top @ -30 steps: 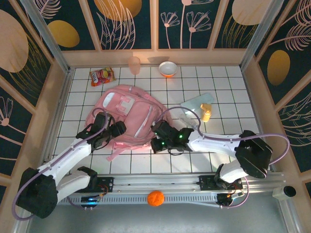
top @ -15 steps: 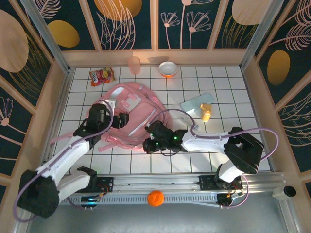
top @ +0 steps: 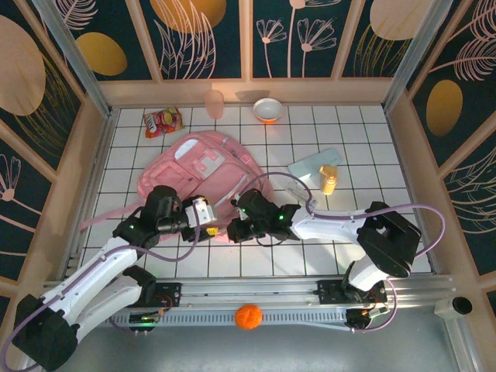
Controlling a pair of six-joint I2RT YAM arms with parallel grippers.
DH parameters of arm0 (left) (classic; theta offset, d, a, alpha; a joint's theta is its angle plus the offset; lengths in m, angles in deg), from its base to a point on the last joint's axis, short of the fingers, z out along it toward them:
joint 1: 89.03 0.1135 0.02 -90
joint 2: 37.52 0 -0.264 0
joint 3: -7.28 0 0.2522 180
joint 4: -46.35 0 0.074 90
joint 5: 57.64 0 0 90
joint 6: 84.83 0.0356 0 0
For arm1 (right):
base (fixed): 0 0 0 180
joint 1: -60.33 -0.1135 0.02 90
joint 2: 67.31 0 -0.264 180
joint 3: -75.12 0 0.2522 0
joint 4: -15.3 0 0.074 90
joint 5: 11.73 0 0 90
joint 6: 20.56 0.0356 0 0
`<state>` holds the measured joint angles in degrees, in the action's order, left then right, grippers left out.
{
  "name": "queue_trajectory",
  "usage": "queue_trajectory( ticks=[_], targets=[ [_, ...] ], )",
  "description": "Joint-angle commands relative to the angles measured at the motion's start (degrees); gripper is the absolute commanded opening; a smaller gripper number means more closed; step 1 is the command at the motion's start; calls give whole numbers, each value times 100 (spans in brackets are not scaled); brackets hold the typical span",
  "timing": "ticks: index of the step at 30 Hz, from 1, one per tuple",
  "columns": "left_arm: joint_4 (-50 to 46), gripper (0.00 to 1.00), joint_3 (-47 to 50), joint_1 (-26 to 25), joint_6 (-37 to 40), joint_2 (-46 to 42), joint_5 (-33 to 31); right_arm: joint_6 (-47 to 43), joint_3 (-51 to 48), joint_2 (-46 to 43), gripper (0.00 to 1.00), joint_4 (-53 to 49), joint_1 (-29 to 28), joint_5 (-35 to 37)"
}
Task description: Pack the student bag
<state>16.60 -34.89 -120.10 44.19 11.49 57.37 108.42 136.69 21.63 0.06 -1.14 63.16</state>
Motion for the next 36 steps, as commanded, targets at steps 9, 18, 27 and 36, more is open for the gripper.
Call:
queue_trajectory(
  ticks=[9, 18, 27, 36],
  targets=[
    [988, 53, 142, -772, 38, 1082, -587, 31, 151, -150, 0, 464, 37, -142],
    [687, 0, 142, -787, 2, 927, -1517, -332, -233, -734, 0, -458, 408, 228],
    [192, 0, 13, -780, 35, 646, -1659, -1272, -359, -1130, 0, -1662, 1298, 549],
    [308, 51, -438, -830, -654, 811, -568, -1249, -185, -886, 0, -911, 1001, 148]
  ],
)
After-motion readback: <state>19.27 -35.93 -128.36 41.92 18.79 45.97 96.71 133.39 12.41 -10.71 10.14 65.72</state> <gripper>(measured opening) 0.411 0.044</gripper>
